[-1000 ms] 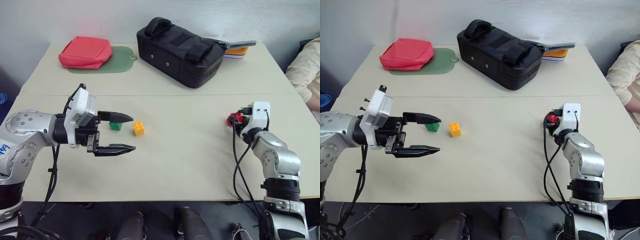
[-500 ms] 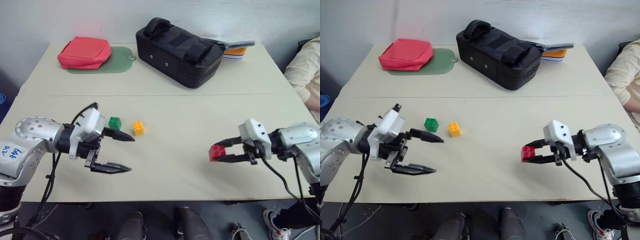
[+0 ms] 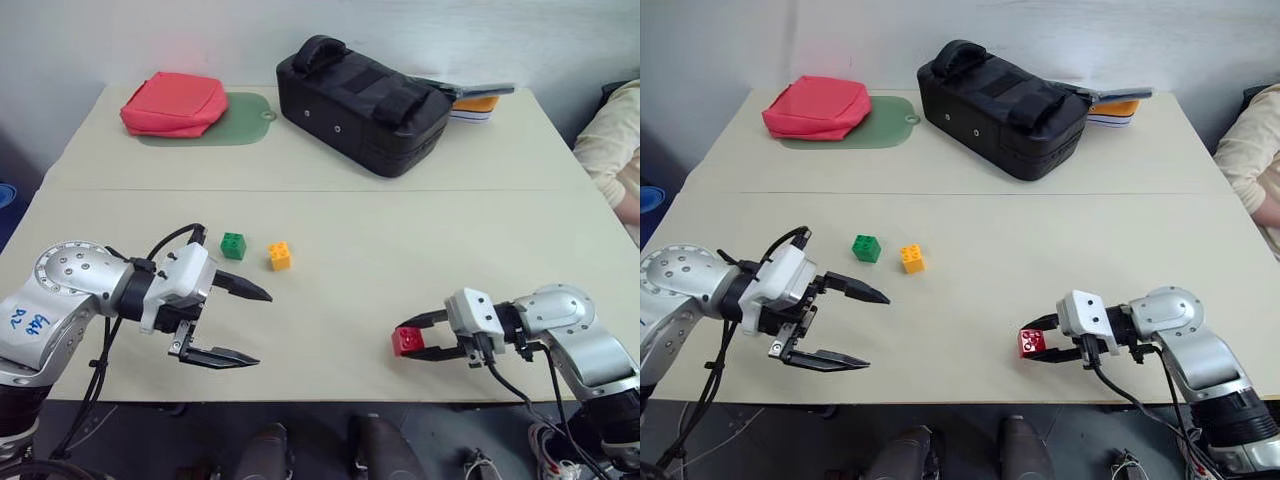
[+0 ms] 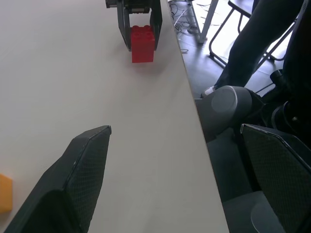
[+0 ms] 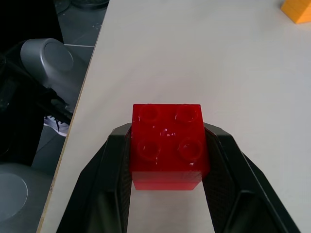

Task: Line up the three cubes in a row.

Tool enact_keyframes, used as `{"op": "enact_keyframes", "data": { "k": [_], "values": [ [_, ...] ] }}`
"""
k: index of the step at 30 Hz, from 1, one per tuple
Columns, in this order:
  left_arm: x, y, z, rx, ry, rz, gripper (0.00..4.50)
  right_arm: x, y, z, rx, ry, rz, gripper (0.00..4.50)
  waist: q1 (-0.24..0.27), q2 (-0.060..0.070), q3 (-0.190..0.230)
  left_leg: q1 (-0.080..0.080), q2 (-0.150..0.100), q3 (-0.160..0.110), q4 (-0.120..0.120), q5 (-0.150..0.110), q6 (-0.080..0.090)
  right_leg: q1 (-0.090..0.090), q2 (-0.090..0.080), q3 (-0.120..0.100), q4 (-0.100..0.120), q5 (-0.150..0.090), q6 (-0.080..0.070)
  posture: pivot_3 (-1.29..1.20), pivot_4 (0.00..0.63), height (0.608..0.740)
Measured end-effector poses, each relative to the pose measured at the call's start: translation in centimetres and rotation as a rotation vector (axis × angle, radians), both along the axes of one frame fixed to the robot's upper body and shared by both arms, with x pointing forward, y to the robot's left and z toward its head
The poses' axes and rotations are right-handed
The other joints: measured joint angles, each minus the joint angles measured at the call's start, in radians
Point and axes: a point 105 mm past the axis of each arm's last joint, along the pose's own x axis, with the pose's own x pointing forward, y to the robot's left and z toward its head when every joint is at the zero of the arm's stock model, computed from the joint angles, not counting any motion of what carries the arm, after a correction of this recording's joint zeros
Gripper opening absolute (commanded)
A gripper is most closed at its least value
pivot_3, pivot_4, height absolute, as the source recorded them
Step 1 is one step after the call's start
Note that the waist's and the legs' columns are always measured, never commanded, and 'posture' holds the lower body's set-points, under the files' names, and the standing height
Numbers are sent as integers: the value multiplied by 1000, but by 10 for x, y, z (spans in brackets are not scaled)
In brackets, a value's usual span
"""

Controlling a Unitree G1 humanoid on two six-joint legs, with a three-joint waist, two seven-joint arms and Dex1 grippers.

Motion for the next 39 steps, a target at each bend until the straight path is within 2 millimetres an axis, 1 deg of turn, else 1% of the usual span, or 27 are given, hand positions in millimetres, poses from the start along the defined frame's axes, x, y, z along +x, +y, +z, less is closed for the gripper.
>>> {"op": "enact_keyframes", "data": {
  "k": [5,10,12,13,17,18,19,20,21,23,26,28,31,33,34,36,38,39],
  "values": [
    [1,-1,0,-8,-1,4,4500,2,5,-7,10,-26,-5,1492,-1,0,0,0,0,0,0,0,0,0,0,0,0,0,0,0,150,740],
    [1,-5,0,-10,-7,-11,4500,11,2,-12,-2,-34,-40,1492,-1,0,0,0,0,0,1,0,0,0,0,0,1,0,0,0,150,740],
    [1,-5,-1,-9,-3,-12,4500,11,1,-13,-7,-29,-39,2213,-1,0,0,0,0,0,1,0,0,0,0,0,1,0,0,0,150,740],
    [2,-5,-1,-9,-4,-12,4500,10,2,-15,-11,-22,-33,2396,-1,0,0,0,0,0,1,0,0,0,0,0,1,0,0,0,150,740],
    [4,-6,-1,-23,0,8,4500,11,-1,-19,-15,3,-42,3717,0,0,0,0,0,0,2,0,0,0,0,0,1,0,0,0,150,740],
    [5,-8,-2,-39,9,23,4500,12,-1,-18,-12,6,-46,3964,0,0,0,0,0,0,2,0,0,0,0,0,1,0,0,0,150,740],
    [6,-8,-3,-49,19,37,4500,13,-1,-17,-9,7,-52,4361,0,0,0,0,0,0,2,0,0,0,0,0,1,0,0,0,150,740],
    [6,-8,-4,-62,26,52,4500,14,-2,-14,-2,9,-59,4477,0,0,0,0,0,0,2,0,0,0,0,0,1,0,0,0,150,740],
    [7,-6,-6,-71,34,74,4500,15,-4,-12,2,8,-69,4477,-1,0,0,0,0,0,2,0,0,0,0,0,1,0,0,0,150,740],
    [6,3,-12,-90,59,148,4500,16,-12,-4,1,10,-94,4477,-5,1,0,0,1,0,2,-1,0,0,0,0,2,0,0,0,150,740],
    [-2,23,-21,-124,97,315,4500,17,-39,26,-4,-1,-157,4477,-2,2,1,0,1,-1,2,-1,0,0,0,0,0,0,0,0,150,740],
    [-4,28,-24,-153,86,390,4500,18,-44,41,13,-18,-174,4477,-1,2,1,2,1,-1,2,-1,0,2,0,-1,-1,0,0,0,150,740],
    [-10,42,-39,-198,60,580,4500,25,-40,61,70,-19,-184,4477,-4,1,1,2,2,-2,2,-5,3,3,0,-1,-2,0,-1,0,150,740],
    [-13,56,-47,-231,71,715,4500,29,-36,72,106,-12,-187,4477,-2,1,1,1,2,-3,2,-5,2,2,0,-2,-1,-1,-1,0,150,740],
    [-20,68,-49,-255,72,801,4500,32,-31,80,141,-11,-184,4477,-7,1,1,1,2,-3,2,-5,2,2,0,-2,-2,-1,-2,0,150,740],
    [-39,87,-60,-249,110,934,4500,38,-27,96,199,-18,-204,4477,-7,1,1,1,3,-3,1,-6,0,2,0,-3,-3,-1,-3,0,150,740],
    [-51,103,-67,-250,109,1042,4500,40,-23,104,227,-18,-209,4477,0,1,1,1,3,-4,1,-6,1,2,0,-4,-5,-2,-3,0,150,740],
    [-54,110,-68,-251,98,1088,4500,40,-23,104,231,-13,-209,4477,6,1,1,0,2,-6,1,-7,2,4,0,-5,-6,-2,-3,0,150,740]
  ]
}}
